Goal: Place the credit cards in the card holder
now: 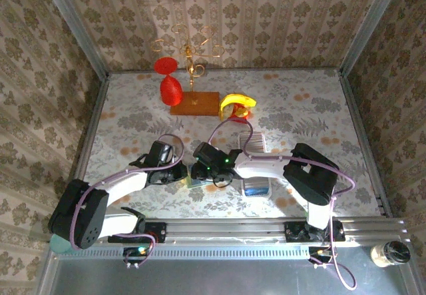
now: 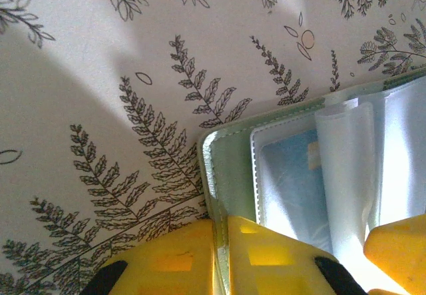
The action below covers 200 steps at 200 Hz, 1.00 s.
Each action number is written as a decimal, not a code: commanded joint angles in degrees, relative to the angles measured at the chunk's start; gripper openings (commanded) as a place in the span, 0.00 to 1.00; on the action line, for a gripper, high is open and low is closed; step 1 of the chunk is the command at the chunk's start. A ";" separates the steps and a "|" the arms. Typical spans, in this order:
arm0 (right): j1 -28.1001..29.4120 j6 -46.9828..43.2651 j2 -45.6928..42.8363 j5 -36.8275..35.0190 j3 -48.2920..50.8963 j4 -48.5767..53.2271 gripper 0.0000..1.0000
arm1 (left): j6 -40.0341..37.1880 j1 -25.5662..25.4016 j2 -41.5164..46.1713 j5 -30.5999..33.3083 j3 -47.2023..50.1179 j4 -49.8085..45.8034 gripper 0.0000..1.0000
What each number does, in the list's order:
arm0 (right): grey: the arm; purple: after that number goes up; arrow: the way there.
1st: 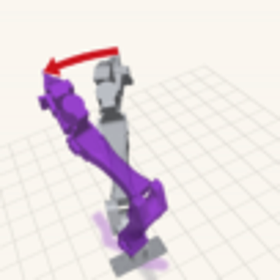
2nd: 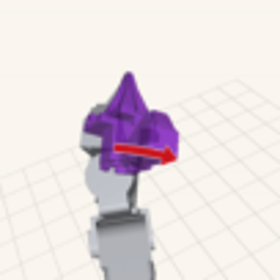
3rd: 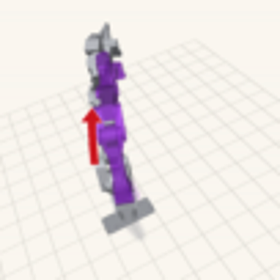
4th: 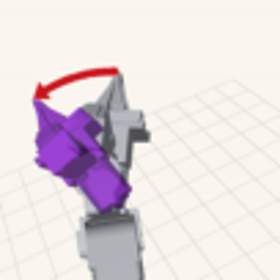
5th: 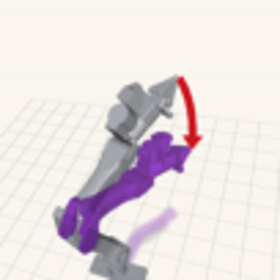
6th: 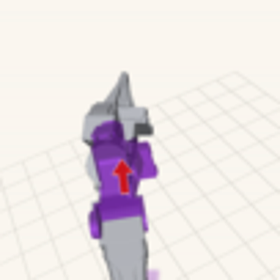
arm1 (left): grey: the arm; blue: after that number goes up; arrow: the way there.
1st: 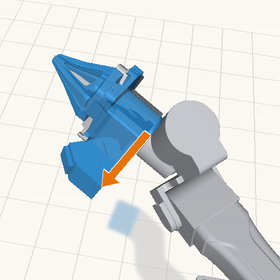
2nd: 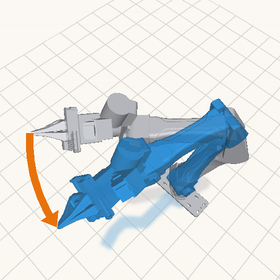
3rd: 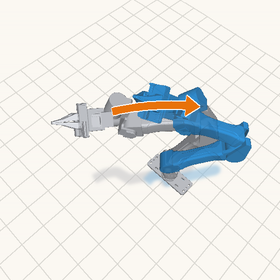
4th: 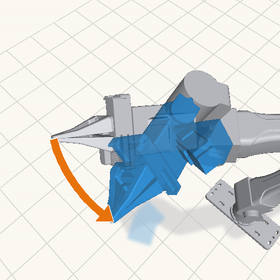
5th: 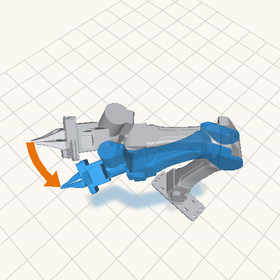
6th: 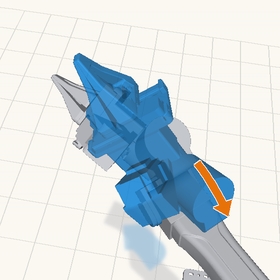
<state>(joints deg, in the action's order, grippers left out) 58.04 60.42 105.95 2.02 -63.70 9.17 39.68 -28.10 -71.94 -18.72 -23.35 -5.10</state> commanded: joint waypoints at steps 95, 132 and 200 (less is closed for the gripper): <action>1.29 3.09 1.80 -0.03 0.42 -4.32 0.43 | 6.36 -0.38 12.53 8.65 5.45 -3.01 0.09; 1.43 2.40 2.41 0.82 -1.18 -4.34 0.44 | 9.48 -0.39 23.36 13.99 6.74 -11.35 0.07; 1.90 1.56 5.25 1.53 -5.26 -3.69 0.44 | 12.46 0.64 30.85 18.02 7.38 -20.70 0.10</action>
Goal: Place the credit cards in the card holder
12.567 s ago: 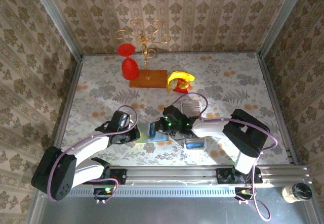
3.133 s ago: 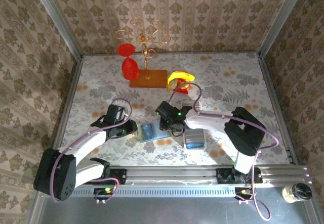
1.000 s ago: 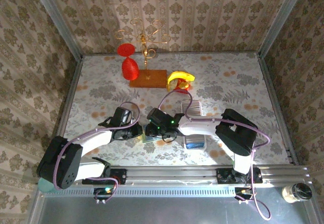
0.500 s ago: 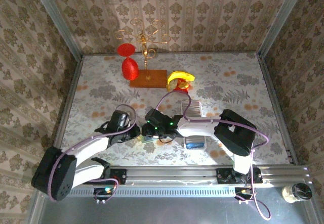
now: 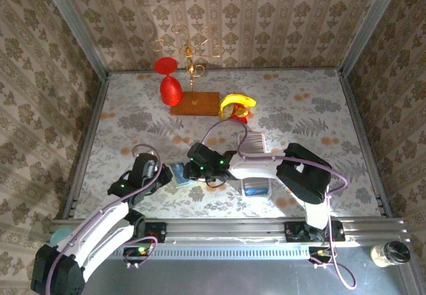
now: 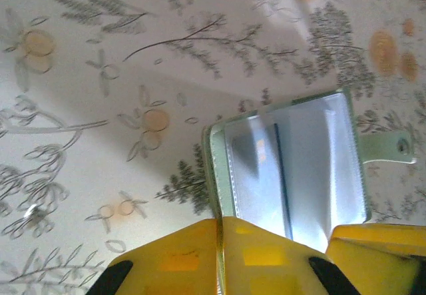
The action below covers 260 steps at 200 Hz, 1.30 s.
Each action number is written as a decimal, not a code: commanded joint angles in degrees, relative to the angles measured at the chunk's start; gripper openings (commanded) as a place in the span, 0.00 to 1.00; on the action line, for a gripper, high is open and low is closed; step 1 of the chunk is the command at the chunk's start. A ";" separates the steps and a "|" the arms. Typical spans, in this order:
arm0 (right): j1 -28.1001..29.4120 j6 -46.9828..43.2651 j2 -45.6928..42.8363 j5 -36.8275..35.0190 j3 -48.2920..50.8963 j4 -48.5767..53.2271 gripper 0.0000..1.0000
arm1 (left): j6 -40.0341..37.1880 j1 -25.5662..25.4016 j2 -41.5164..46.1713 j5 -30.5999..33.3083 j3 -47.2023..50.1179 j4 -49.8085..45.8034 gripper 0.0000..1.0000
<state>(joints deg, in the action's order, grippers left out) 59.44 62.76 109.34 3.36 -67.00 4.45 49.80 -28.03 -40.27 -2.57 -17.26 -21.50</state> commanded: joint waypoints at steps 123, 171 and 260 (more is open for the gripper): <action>-0.15 -1.99 0.16 -2.57 -3.71 2.56 0.45 | -9.70 8.61 -18.90 -15.80 0.13 11.92 0.03; -0.29 -1.38 -5.66 -10.63 -1.17 8.86 0.46 | -12.92 6.89 -24.15 -16.51 -3.50 13.50 0.01; -2.66 1.68 -5.15 -12.76 2.63 18.21 0.46 | -15.43 3.09 -31.04 -17.48 -7.48 15.52 0.00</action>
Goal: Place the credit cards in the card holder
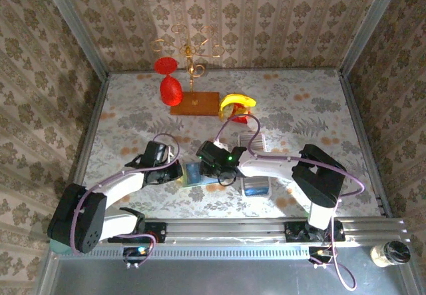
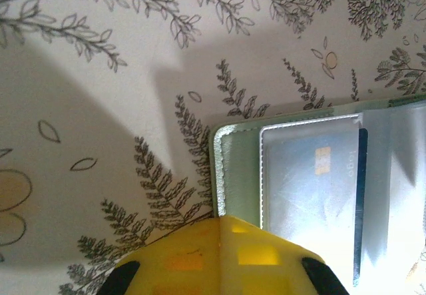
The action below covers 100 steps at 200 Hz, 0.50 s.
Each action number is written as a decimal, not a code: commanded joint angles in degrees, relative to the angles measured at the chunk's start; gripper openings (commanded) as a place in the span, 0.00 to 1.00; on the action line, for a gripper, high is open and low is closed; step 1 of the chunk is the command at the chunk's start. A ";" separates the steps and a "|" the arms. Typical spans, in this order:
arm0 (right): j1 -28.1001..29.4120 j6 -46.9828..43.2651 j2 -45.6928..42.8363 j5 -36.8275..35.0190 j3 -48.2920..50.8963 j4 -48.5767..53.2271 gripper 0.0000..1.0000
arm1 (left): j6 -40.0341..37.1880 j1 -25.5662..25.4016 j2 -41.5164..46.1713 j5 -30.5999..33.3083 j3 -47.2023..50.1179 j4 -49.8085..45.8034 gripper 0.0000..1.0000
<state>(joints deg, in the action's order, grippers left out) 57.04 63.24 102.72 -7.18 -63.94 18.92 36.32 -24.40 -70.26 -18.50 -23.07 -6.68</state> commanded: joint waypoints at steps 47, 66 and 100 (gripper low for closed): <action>-0.16 0.81 4.32 0.50 -1.70 3.06 0.47 | -1.17 -1.36 -1.80 -2.45 -1.12 1.84 0.00; -0.08 0.65 4.34 0.50 -2.02 2.97 0.47 | -0.90 -1.44 -2.07 -2.50 -1.10 2.10 0.00; 0.16 0.09 3.95 1.03 -2.53 1.92 0.52 | -0.63 -3.46 -2.94 -2.68 -1.36 2.70 0.00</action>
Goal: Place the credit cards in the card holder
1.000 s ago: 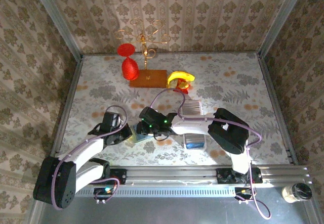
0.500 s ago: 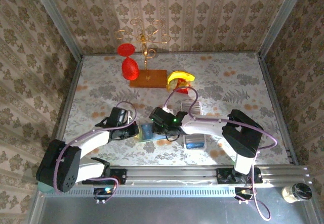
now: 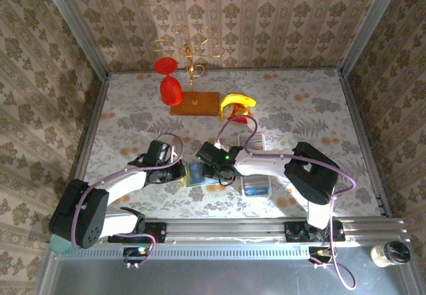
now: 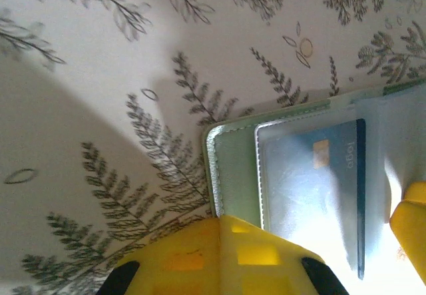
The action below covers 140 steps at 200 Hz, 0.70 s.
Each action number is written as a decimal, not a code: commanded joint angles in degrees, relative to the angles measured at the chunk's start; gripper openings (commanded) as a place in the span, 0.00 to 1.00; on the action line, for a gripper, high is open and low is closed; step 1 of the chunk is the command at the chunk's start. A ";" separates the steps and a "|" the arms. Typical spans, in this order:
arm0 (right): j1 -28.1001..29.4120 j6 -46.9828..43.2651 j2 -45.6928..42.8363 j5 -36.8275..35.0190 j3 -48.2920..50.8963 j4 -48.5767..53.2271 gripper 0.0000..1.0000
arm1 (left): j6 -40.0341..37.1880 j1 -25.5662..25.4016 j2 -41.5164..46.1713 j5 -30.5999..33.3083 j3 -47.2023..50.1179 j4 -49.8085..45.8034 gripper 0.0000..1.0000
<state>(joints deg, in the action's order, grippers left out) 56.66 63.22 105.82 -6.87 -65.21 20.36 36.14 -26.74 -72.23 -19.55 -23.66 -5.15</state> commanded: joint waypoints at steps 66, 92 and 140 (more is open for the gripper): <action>0.60 1.26 1.96 4.08 -2.13 -3.54 0.59 | 0.60 -1.30 -1.23 -1.91 -0.36 2.59 0.00; 0.60 2.14 1.69 5.47 -1.35 -7.07 0.59 | 1.41 -1.32 -1.27 -2.06 -0.12 3.32 0.00; 1.17 4.56 1.41 8.02 1.00 -15.25 0.57 | 2.80 -1.29 -1.72 -2.33 0.28 5.25 0.00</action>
<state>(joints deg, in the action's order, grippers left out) 57.23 65.04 106.80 -1.04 -66.11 10.61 37.71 -27.68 -72.93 -20.60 -23.64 -1.61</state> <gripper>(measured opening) 0.579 0.050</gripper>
